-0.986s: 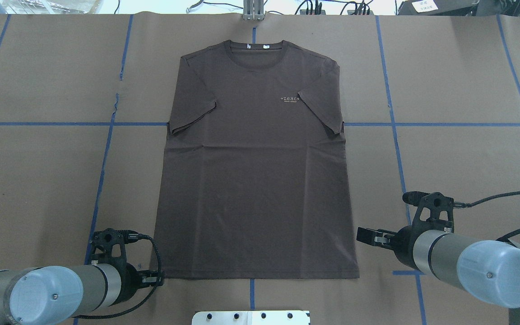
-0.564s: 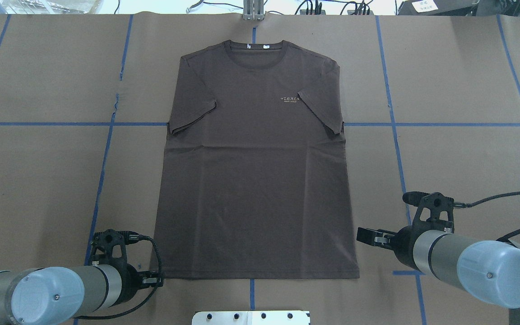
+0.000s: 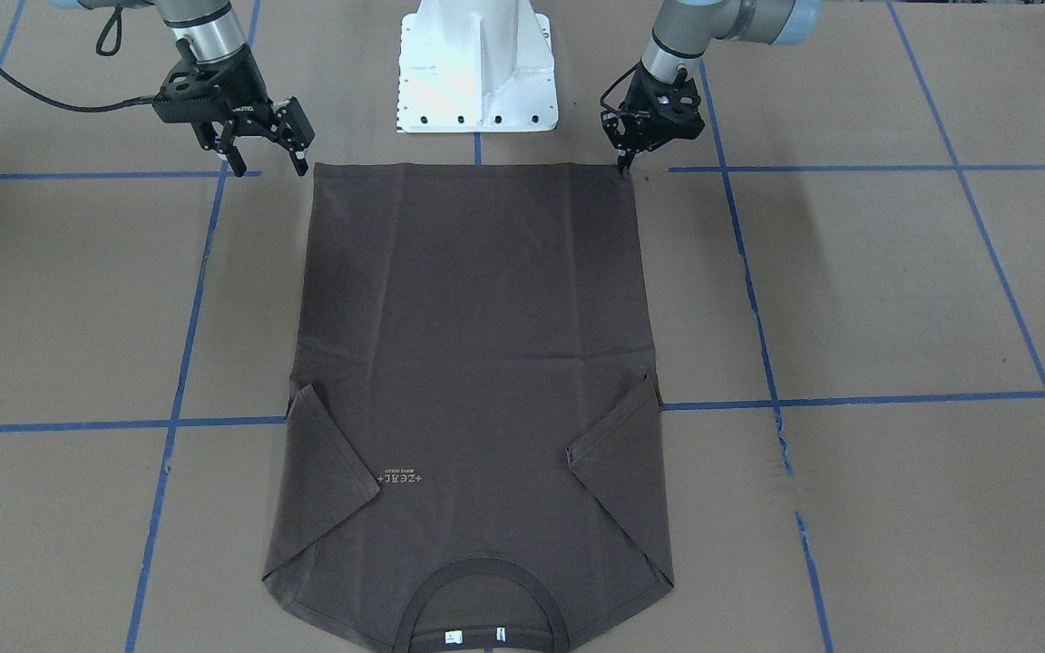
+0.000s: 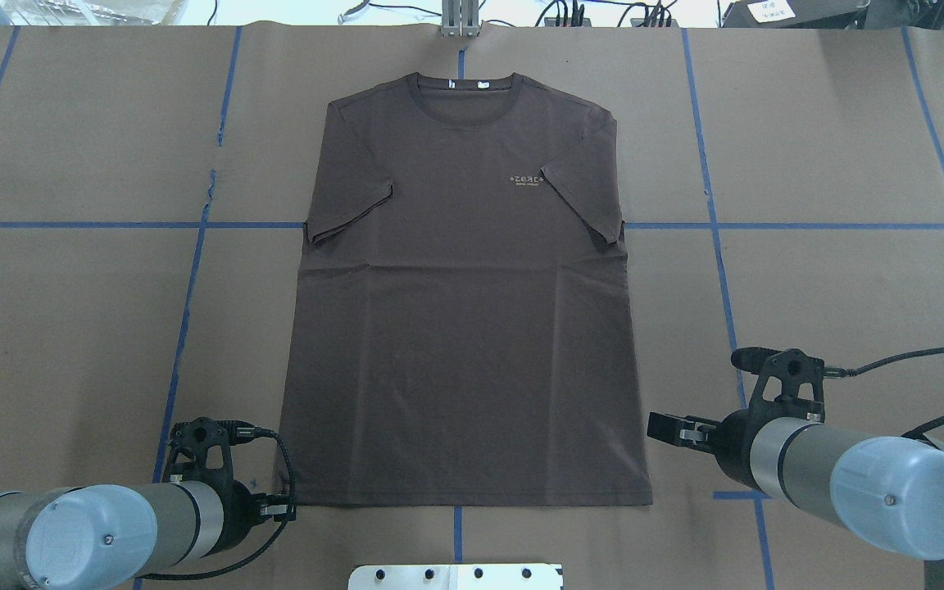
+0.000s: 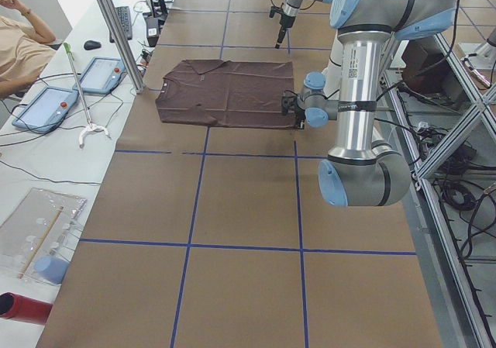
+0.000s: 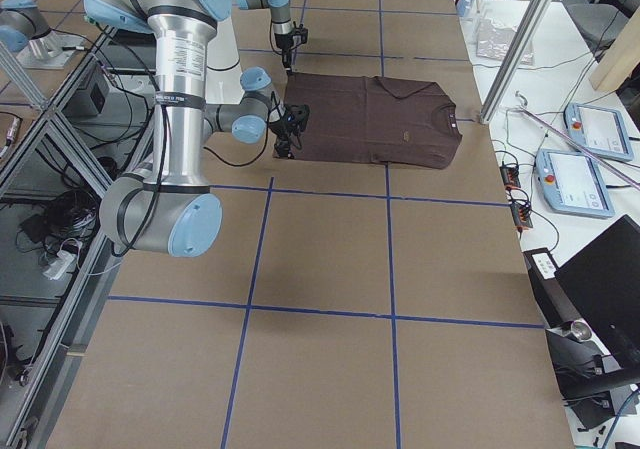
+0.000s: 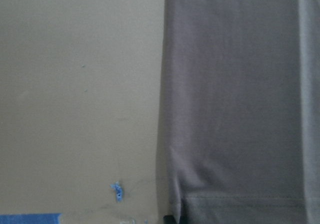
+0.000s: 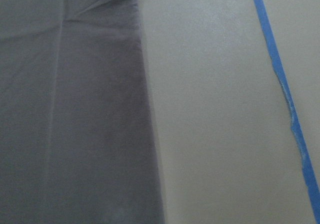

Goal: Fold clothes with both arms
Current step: 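Move both grippers to the hem corners nearest the robot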

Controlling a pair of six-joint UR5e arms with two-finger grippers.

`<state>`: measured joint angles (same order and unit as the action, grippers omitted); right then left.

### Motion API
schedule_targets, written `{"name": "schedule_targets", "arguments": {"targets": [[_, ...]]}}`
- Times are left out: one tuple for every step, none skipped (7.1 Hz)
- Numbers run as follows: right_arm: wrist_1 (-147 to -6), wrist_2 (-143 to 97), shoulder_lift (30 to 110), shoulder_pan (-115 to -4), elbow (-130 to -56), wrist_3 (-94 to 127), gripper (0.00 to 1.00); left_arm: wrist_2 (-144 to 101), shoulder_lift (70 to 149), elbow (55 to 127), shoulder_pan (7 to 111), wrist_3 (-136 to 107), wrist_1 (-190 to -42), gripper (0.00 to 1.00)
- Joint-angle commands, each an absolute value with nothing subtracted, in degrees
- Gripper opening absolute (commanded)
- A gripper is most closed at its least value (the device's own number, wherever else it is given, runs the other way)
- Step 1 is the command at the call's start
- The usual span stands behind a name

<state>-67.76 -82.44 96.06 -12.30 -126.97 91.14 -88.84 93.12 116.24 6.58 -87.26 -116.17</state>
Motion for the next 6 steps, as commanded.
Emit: {"name": "schedule_targets", "arguments": {"targets": [[-67.76, -81.66, 96.06, -11.35, -127.0, 93.93, 0.98, -88.77, 93.51, 116.8, 6.68, -87.19, -115.76, 0.0], [-67.76, -76.52, 96.06, -7.77, -127.0, 99.18, 0.95, -88.77, 94.12, 116.81, 6.68, -87.19, -115.75, 0.0], [-68.2, -72.55, 96.06, -4.17, -127.0, 103.58, 0.94, -87.2, 94.22, 116.72, 6.77, -87.27, -115.75, 0.0], [-68.81, -69.29, 96.06, -1.35, -126.91, 105.71, 0.95, -86.75, 94.91, 116.63, 6.77, -87.28, -115.75, 0.0], [-69.51, -68.04, 95.46, 0.6, -126.74, 108.43, 0.98, -86.31, 95.01, 116.8, 6.77, -87.28, -115.75, 0.0], [-73.7, -66.2, 94.32, 1.83, -126.74, 111.76, 0.9, -84.39, 95.1, 116.81, 6.68, -87.19, -115.75, 0.0]]}}
